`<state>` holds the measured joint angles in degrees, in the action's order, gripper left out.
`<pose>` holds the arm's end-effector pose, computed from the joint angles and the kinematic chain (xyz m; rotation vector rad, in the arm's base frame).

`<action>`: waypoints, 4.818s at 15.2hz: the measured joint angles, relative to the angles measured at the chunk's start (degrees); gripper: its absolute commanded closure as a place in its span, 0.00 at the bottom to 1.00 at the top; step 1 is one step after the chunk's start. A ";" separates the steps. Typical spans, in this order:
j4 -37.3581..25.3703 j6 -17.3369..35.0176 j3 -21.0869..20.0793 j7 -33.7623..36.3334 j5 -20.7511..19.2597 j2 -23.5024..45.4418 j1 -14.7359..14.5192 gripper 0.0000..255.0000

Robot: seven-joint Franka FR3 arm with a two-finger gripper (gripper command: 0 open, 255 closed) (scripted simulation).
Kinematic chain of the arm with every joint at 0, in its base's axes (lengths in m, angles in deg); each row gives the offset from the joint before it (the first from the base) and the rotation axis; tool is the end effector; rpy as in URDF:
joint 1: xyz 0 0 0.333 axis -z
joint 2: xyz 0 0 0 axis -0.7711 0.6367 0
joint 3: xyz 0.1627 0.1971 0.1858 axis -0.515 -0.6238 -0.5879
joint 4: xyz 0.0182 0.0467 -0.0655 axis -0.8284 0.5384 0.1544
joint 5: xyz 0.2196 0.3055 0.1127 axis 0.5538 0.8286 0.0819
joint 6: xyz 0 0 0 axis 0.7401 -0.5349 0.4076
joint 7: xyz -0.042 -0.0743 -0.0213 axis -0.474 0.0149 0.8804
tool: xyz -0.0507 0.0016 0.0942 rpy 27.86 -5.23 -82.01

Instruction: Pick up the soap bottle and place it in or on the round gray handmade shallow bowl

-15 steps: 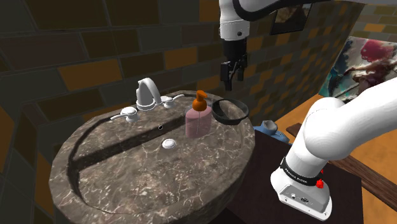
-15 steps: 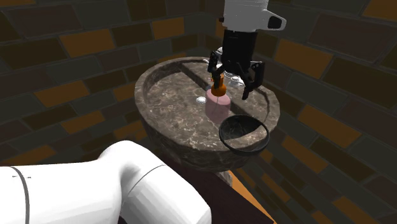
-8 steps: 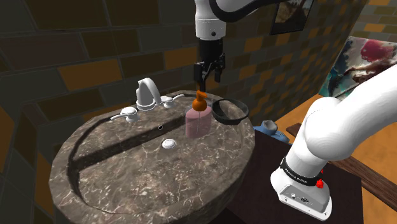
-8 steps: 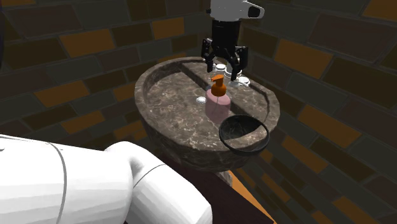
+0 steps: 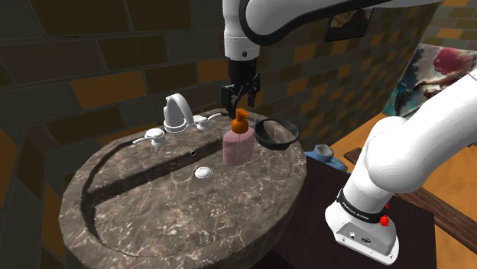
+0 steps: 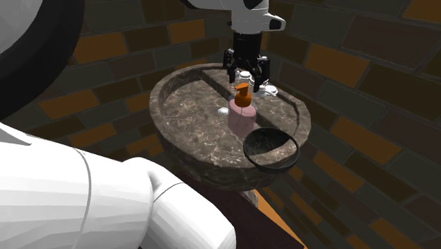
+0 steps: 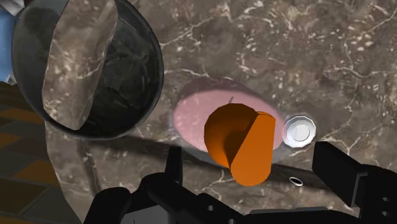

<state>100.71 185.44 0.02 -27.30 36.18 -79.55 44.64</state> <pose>0.3957 0.1310 0.5082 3.1052 0.0067 -0.0292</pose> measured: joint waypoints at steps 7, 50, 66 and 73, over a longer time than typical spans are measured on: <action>1.74 1.96 -0.15 0.09 0.07 0.17 -0.06 0.00; -22.32 -20.64 1.15 -0.52 -0.90 1.66 0.67 1.00; -27.77 -33.00 13.43 -16.64 -6.61 -5.47 4.61 1.00; -20.11 -28.15 13.60 -16.55 -6.75 -8.25 4.66 1.00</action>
<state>80.60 157.29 13.63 -43.84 29.43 -87.81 49.30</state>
